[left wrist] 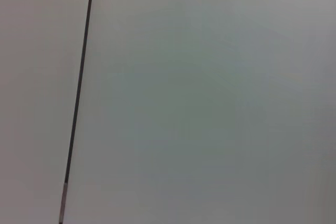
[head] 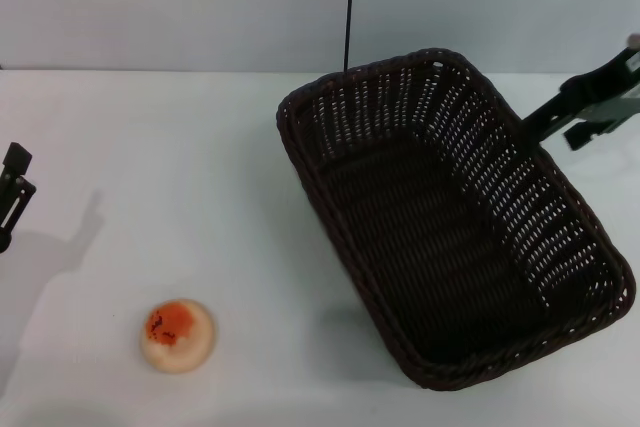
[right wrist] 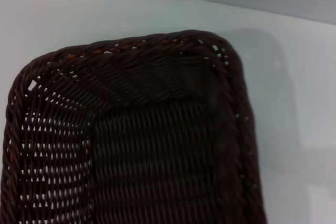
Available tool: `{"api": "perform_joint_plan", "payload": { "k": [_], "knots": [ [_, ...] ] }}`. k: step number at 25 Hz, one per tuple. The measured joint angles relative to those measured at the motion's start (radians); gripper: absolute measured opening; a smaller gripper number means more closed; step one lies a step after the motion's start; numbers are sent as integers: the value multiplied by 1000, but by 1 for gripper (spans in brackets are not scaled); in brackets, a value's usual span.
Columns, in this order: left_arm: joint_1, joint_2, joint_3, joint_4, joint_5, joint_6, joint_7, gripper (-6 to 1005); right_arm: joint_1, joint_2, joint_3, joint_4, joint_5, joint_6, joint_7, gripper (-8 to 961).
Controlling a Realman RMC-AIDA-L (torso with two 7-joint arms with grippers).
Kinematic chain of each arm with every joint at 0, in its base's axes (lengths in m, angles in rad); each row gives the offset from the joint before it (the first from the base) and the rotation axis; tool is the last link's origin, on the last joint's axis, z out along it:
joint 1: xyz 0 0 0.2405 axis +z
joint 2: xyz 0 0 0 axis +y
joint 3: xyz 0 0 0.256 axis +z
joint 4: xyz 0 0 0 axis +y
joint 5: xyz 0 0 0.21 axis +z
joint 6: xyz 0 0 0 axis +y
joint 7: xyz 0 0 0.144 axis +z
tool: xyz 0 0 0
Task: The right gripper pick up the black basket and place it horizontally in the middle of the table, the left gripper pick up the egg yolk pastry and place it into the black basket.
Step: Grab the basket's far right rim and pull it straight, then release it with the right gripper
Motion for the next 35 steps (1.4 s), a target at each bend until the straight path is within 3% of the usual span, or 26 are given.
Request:
{"api": "perform_joint_plan", "payload": {
  "k": [4, 9, 14, 20, 31, 35],
  "knots": [
    [0, 0, 0, 2, 0, 0, 0, 844, -4, 23, -1, 60, 7, 69, 1, 789],
    [-7, -1, 0, 11, -1, -9, 0, 844, -2, 36, -8, 152, -1, 176, 3, 789],
    [-13, 1, -6, 12, -1, -10, 0, 843, -17, 57, -13, 154, -2, 227, 3, 788],
    [-17, -1, -7, 12, -1, -14, 0, 843, -30, 87, -25, 140, 4, 272, -19, 721],
    [-12, -1, -10, 12, -1, -14, -1, 844, -40, 98, -35, 52, 10, 237, -37, 259],
    [-10, -2, -22, 5, -2, -10, -2, 844, -39, 99, -36, 49, 84, 233, -121, 216]
  ]
}}
